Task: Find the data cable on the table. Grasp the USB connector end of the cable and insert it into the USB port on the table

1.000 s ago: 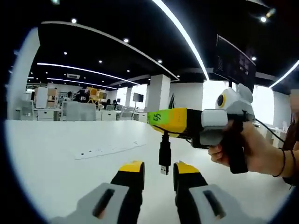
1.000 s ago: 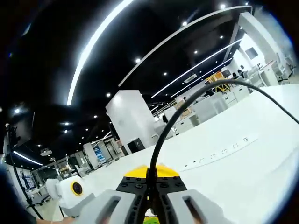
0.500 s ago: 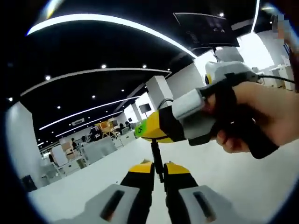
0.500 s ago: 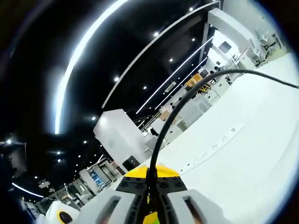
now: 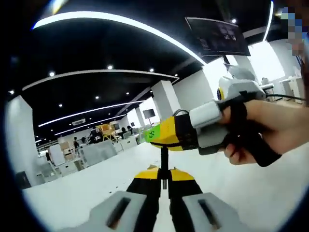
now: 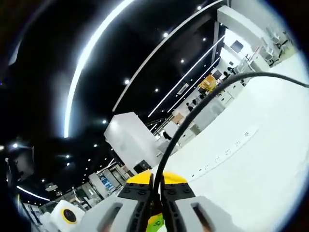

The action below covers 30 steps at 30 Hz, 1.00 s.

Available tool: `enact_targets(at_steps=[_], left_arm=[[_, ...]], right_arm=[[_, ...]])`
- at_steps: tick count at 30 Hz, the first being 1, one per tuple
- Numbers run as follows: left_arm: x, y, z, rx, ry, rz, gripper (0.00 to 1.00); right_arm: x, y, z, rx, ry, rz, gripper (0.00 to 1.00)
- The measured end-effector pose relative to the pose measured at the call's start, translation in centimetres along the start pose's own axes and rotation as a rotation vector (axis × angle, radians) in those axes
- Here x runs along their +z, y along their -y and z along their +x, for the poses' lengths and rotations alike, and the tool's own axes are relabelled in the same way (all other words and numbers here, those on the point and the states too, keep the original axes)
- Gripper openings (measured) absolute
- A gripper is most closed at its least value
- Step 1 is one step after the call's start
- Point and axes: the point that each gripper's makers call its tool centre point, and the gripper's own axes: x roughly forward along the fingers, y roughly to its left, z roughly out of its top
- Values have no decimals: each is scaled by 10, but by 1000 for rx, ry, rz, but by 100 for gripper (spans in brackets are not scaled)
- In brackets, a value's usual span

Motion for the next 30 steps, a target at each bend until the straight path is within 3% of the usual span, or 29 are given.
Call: enact_targets(at_steps=[4,6,10,14,26,30], left_arm=[[6,1,0,-40,19,-55,6],[8,-2,2,-76,36,-129,6],[8,0,2,-125,47,-200,6],[9,9,1,-171,64,-285,5],[11,25,-5,-323,96,-560,6],[13,27,-6,-346,108,-593,5]], right_arm=[[-4,-7,-3,68,-45,-8,16],[-1,-8,-4,102,-59,-28,14],[2,-11,-7,147,-95,-46,14],[5,-8,-8,159,-121,-72,12],[-12,-19,-27,225,-207,-64,11],[-16,-21,-28,235,-232,-72,10]])
